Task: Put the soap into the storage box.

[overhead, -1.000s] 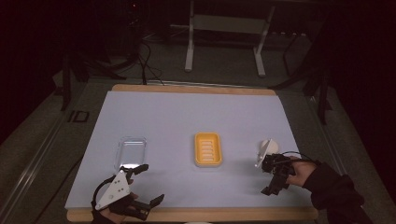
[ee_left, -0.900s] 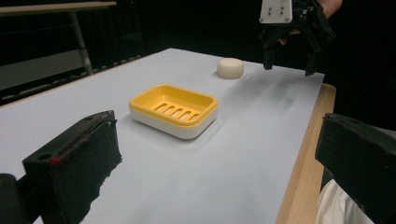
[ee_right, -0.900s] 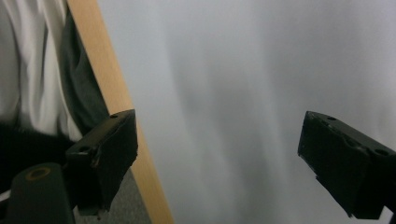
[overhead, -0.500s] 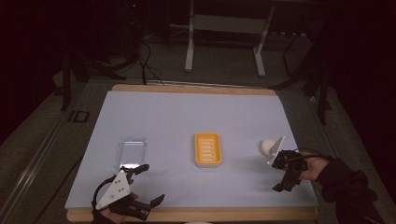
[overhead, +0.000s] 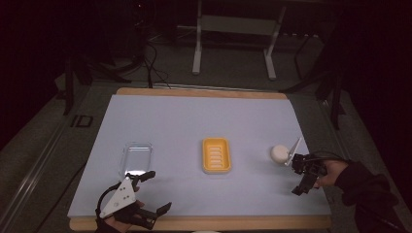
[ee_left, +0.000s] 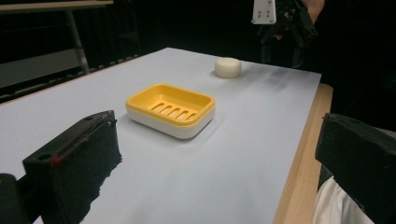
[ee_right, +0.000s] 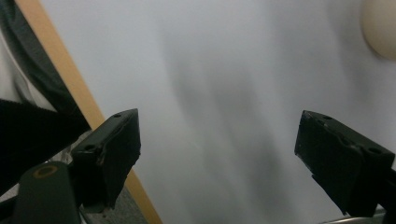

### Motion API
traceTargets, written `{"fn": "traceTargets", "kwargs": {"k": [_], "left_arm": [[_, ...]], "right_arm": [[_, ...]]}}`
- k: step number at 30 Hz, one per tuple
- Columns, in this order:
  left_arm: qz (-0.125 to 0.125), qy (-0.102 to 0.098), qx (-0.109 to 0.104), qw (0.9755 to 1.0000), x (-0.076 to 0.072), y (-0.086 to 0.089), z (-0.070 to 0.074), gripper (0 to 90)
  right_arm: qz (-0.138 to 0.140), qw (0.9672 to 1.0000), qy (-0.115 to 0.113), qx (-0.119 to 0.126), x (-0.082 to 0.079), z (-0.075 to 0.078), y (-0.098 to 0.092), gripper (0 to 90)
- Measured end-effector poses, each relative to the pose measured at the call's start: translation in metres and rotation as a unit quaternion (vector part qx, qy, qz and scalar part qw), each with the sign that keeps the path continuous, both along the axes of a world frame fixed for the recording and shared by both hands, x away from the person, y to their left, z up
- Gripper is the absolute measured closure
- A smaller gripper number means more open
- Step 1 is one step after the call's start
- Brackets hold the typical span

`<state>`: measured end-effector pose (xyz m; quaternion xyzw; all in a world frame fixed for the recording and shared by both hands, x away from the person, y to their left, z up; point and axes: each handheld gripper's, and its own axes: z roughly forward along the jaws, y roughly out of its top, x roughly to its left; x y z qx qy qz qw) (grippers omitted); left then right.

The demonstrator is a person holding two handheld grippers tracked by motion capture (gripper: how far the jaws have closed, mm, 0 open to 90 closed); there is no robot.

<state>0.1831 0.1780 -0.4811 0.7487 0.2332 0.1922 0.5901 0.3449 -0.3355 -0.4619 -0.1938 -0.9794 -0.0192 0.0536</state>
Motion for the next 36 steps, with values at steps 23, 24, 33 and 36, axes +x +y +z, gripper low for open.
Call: {"fn": "traceTargets", "kwargs": {"k": [23, 24, 33, 36], "left_arm": [[-0.003, 0.003, 0.001, 1.0000, 0.001, -0.001, -0.001, 0.1], [-0.003, 0.003, 0.001, 1.0000, 0.001, -0.001, -0.001, 0.1], [-0.005, 0.004, 0.001, 1.0000, 0.001, -0.001, -0.001, 0.1], [-0.004, 0.004, 0.001, 1.0000, 0.001, -0.001, -0.001, 0.1]], "right_arm": [[-0.007, 0.9952, -0.077, 0.059, 0.036, 0.004, -0.030, 15.5], [-0.009, 0.9951, -0.080, 0.057, 0.038, 0.003, -0.030, 15.5], [-0.003, 0.9945, -0.093, 0.048, 0.053, -0.004, -0.025, 15.5], [0.003, 0.9939, -0.098, 0.050, 0.057, -0.006, -0.022, 17.8]]}}
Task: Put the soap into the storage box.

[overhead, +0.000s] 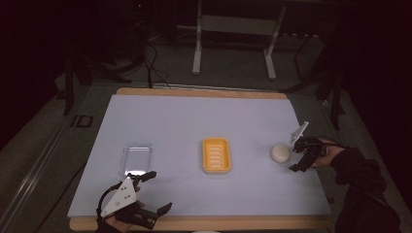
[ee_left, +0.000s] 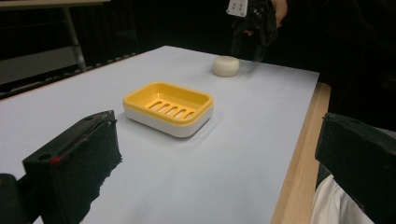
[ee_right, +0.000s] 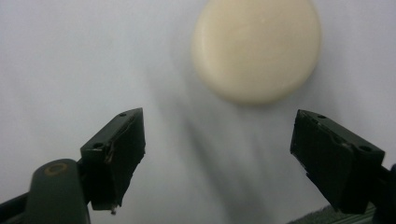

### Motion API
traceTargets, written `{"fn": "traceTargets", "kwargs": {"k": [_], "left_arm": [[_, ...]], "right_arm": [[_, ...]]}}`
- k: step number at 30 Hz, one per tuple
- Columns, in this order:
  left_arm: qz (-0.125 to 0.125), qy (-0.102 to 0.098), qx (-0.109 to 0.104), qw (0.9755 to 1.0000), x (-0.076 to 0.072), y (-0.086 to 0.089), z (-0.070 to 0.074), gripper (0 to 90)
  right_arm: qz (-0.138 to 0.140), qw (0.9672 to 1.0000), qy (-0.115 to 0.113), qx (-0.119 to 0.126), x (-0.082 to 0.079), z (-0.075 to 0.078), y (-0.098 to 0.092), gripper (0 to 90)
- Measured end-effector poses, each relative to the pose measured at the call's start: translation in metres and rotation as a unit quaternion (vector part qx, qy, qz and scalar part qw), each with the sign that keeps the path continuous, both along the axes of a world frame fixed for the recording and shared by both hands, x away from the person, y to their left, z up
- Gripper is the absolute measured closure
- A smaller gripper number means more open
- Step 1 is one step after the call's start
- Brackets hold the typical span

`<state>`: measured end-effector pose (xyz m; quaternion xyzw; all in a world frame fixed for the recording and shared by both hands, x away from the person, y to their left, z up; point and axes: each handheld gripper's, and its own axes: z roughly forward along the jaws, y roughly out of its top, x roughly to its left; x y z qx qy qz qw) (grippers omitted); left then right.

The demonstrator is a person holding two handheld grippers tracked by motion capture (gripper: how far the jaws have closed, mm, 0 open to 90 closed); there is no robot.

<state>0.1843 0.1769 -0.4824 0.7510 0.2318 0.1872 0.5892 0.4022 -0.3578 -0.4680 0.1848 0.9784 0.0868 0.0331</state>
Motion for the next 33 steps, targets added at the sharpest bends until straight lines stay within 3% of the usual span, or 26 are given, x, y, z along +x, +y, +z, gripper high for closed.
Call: {"fn": "traceTargets", "kwargs": {"k": [9, 17, 33], "left_arm": [[-0.001, 0.001, 0.002, 1.0000, 0.000, 0.000, 0.000, 0.1], [-0.002, 0.001, 0.002, 1.0000, -0.001, -0.001, 0.000, 0.1], [-0.001, 0.001, 0.004, 1.0000, -0.001, -0.001, -0.001, 0.1]], "right_arm": [[-0.003, 1.0000, -0.001, 0.000, 0.014, -0.007, 0.006, 18.2], [0.005, 0.9998, -0.011, 0.014, 0.020, -0.012, 0.015, 18.2], [0.011, 0.9998, -0.009, 0.013, 0.030, -0.026, 0.026, 21.4]]}}
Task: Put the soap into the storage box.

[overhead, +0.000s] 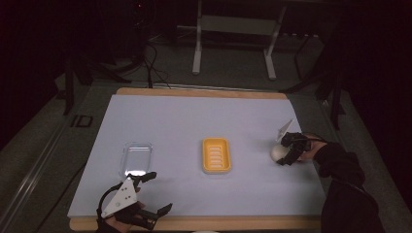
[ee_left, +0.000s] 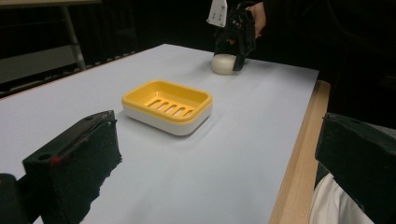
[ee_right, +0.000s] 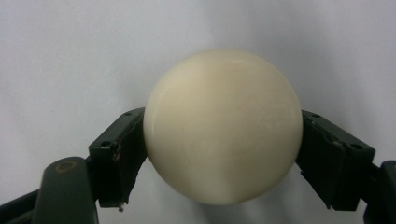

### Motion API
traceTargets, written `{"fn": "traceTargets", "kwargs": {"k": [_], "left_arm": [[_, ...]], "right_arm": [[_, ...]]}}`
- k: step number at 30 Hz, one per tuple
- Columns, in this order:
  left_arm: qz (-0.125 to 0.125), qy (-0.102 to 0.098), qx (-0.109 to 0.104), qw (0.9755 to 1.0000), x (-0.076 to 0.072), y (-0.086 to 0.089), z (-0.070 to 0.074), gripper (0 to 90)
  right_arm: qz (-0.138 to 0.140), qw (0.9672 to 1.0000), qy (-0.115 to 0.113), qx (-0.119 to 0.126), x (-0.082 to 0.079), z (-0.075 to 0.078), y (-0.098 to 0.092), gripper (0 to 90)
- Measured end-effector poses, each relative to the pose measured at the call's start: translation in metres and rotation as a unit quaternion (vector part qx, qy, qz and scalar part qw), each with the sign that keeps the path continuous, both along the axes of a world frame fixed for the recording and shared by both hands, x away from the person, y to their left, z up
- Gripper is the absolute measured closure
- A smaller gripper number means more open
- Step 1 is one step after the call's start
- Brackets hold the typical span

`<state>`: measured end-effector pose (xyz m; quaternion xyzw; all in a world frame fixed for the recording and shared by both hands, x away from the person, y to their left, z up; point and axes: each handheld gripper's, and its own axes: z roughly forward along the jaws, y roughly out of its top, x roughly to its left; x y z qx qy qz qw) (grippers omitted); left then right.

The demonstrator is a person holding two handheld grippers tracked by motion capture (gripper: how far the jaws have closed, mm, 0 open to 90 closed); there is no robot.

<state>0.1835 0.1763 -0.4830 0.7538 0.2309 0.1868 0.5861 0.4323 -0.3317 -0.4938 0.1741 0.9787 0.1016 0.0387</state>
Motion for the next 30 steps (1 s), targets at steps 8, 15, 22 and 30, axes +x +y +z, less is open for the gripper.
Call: {"fn": "traceTargets", "kwargs": {"k": [8, 15, 22, 30], "left_arm": [[0.000, 0.002, 0.000, 1.0000, 0.000, 0.000, 0.000, 0.1], [-0.001, 0.003, -0.001, 1.0000, 0.000, 0.000, -0.001, 0.1], [0.000, 0.003, -0.001, 1.0000, 0.000, 0.000, -0.001, 0.1], [-0.002, 0.004, -0.002, 1.0000, 0.001, 0.000, -0.001, 0.1]], "right_arm": [[0.001, 0.9999, 0.013, -0.009, 0.004, -0.005, 0.002, 21.6], [0.000, 0.9995, 0.020, -0.024, 0.005, -0.007, 0.007, 22.5], [-0.009, 0.9990, 0.032, -0.031, 0.006, -0.005, 0.009, 22.9], [0.009, 0.9984, 0.050, -0.024, -0.001, 0.008, 0.010, 23.0]]}}
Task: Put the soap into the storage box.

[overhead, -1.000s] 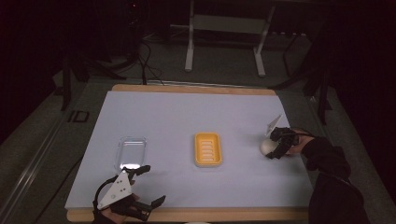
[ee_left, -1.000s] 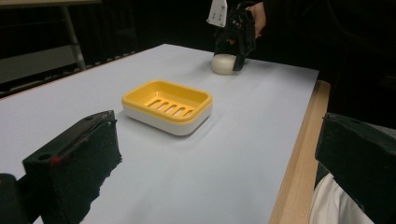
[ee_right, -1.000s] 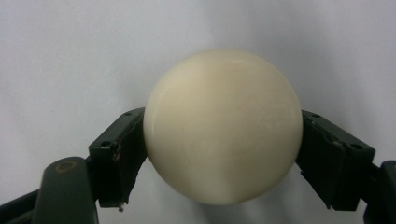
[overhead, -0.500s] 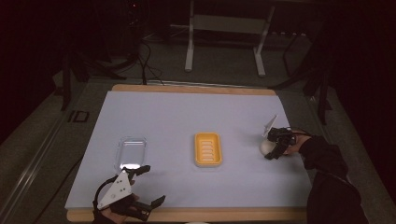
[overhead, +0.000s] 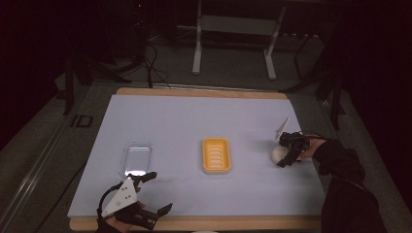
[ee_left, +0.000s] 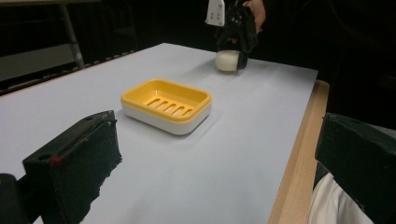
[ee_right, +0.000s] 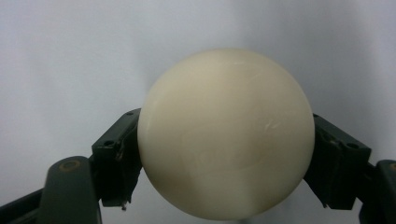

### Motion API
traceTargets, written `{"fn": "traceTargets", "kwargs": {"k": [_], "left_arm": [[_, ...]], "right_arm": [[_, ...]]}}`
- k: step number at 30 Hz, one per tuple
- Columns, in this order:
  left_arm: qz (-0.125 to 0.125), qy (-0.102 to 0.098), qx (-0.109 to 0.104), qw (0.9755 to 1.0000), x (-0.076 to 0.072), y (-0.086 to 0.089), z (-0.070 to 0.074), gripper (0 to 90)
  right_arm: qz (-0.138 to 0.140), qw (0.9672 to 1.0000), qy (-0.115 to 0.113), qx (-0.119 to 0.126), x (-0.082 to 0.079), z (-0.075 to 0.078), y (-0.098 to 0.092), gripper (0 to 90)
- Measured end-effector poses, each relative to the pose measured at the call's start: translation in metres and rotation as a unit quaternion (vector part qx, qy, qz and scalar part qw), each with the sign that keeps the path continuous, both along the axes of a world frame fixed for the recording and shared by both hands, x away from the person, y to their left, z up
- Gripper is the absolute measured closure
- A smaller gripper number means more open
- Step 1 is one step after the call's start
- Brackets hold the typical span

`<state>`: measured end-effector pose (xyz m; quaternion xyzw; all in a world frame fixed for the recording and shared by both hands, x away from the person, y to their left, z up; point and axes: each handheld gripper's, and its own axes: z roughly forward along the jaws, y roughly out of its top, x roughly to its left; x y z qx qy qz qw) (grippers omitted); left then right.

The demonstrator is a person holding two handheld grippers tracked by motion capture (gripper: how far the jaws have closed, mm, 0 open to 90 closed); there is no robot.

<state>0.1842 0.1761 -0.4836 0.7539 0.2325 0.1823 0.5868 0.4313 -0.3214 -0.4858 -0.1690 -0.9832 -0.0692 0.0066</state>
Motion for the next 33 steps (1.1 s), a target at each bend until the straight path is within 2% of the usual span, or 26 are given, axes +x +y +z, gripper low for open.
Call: {"fn": "traceTargets", "kwargs": {"k": [10, 14, 22, 28, 33], "left_arm": [[0.000, 0.000, 0.000, 1.0000, 0.000, 0.000, 0.000, 0.1], [-0.001, -0.001, 0.000, 1.0000, 0.000, -0.001, 0.000, 0.1], [-0.002, 0.000, 0.000, 1.0000, 0.000, -0.001, 0.000, 0.1], [-0.002, 0.000, 0.000, 1.0000, 0.000, -0.001, 0.000, 0.1], [-0.002, 0.001, 0.000, 1.0000, 0.000, -0.001, 0.000, 0.1]], "right_arm": [[0.029, 0.9995, 0.006, 0.007, -0.011, 0.022, 0.010, 23.0], [0.028, 0.9995, 0.013, 0.009, -0.012, 0.027, 0.013, 23.0], [0.050, 0.9987, 0.003, 0.005, -0.019, 0.048, 0.024, 23.0], [0.070, 0.9974, -0.006, 0.019, -0.024, 0.065, 0.034, 23.0], [0.077, 0.9966, -0.007, 0.027, -0.026, 0.072, 0.041, 23.0]]}}
